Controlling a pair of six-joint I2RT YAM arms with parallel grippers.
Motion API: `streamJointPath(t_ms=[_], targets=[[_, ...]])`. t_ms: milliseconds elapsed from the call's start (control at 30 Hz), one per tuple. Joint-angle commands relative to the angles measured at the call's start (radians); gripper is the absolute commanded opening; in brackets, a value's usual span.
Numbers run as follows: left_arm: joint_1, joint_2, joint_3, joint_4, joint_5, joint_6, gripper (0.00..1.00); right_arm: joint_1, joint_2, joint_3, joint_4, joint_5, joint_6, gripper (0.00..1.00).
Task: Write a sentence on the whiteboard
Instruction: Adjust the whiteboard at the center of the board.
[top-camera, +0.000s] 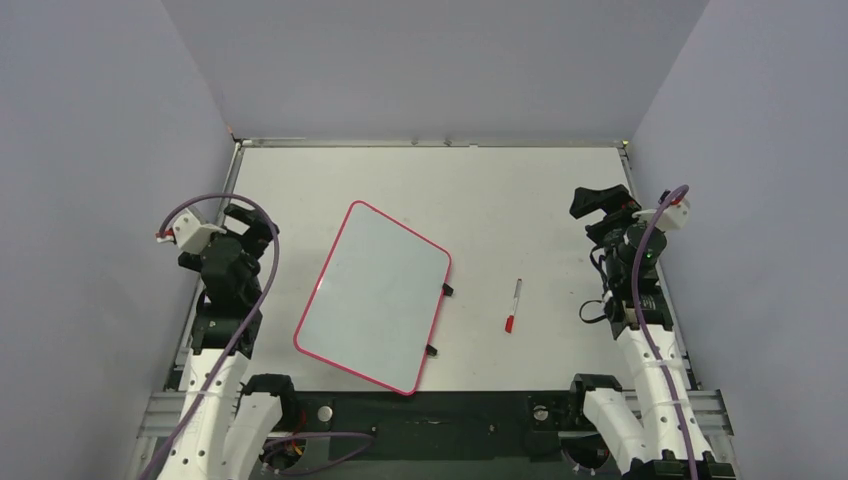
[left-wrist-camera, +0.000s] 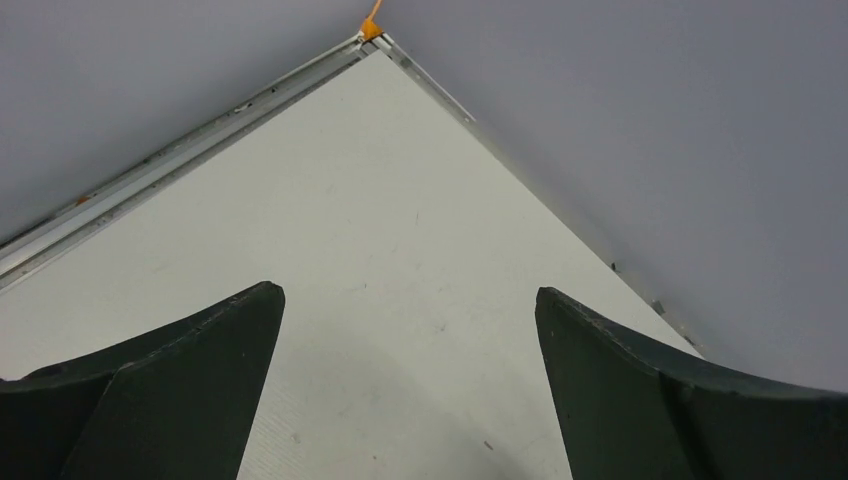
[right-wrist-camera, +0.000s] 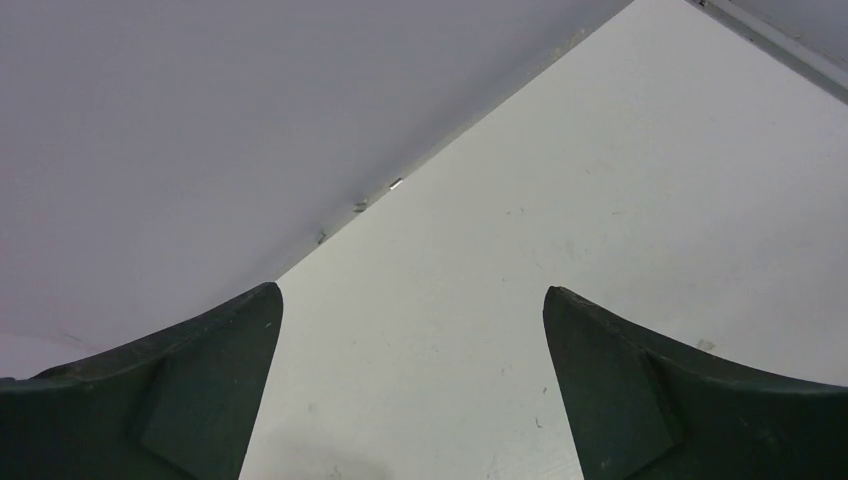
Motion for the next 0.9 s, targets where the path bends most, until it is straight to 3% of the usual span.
streamJointPath(t_ms=[0, 300, 533, 867], targets=[[-0.018, -0.029, 0.049, -0.074, 0.091, 0.047, 0.97, -0.007, -0.033, 0.044, -0.033, -0.029, -0.036, 1.0], [-0.043, -0.063, 0.075, -0.187, 0.185, 0.124, 0.97, 0.038, -0.031, 0.142, -0.246, -0.029, -0.099, 1.0], [-0.044, -0.02, 0.1, -0.258, 0.319, 0.204, 0.93, 0.188, -0.056, 0.164, -0.342, 0.087, -0.144, 1.0], [-0.047, 0.087, 0.056, -0.259, 0.478, 0.176, 0.86, 0.236, -0.057, 0.135, -0.452, -0.005, -0.154, 1.0]])
